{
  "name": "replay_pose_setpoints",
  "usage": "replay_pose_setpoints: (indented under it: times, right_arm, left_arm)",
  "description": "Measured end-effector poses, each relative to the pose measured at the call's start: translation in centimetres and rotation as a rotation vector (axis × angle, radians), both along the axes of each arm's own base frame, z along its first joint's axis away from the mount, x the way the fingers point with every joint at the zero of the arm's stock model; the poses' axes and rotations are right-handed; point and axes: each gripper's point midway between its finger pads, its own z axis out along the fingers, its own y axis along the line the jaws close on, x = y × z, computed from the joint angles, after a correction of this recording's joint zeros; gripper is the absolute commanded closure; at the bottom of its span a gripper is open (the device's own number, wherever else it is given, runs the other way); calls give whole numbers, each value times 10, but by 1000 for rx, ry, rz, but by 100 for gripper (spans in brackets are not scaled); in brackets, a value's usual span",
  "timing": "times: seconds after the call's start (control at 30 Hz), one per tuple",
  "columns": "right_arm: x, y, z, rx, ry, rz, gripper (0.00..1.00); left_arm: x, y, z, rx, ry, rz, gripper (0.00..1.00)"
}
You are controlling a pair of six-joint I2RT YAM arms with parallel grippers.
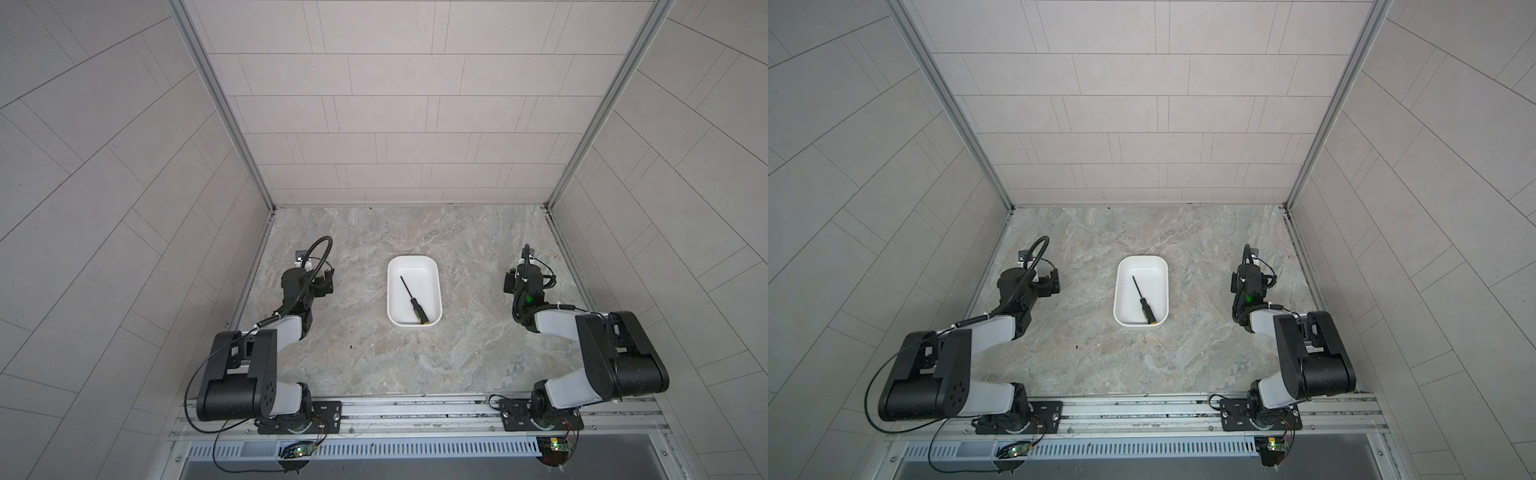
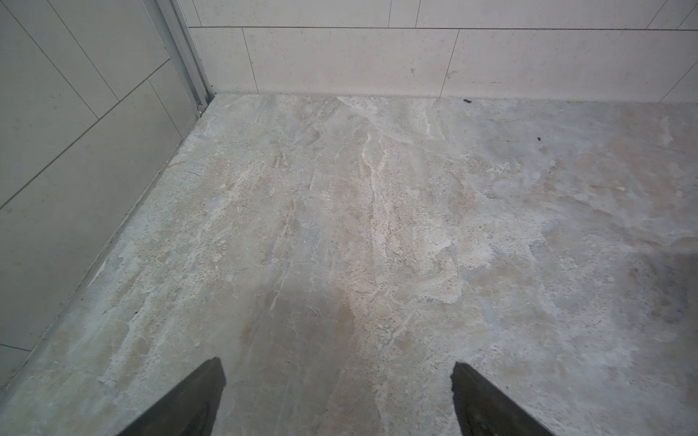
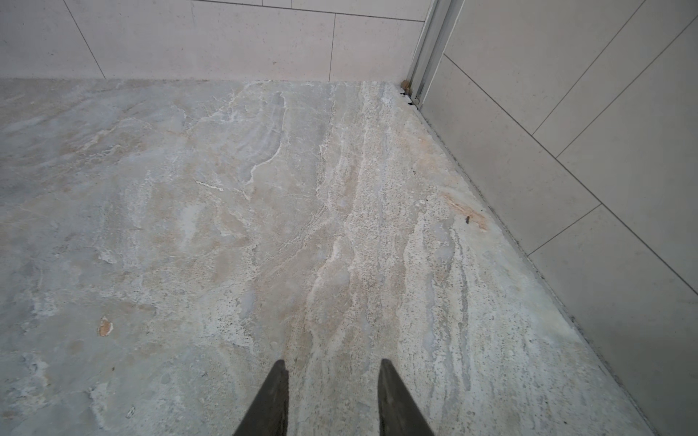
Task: Put the screwdriver in the bin
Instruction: Reset both arms
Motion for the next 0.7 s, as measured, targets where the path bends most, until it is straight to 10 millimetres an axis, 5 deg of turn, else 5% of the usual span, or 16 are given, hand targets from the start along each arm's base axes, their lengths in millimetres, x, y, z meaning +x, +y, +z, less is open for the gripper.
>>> replay_pose_setpoints:
  times: [0.33, 0.53, 0.7]
  right_arm:
    - [0, 7, -1, -28, -20, 10, 64]
    - [2, 9, 3, -40, -33, 16, 62]
    - [3, 9, 5, -42, -41, 15, 42]
  left_arm:
    - [5, -4, -27, -15, 45, -20, 0]
    - [8, -5, -25, -10, 42, -17, 0]
    - [10, -5, -23, 1, 38, -8, 0]
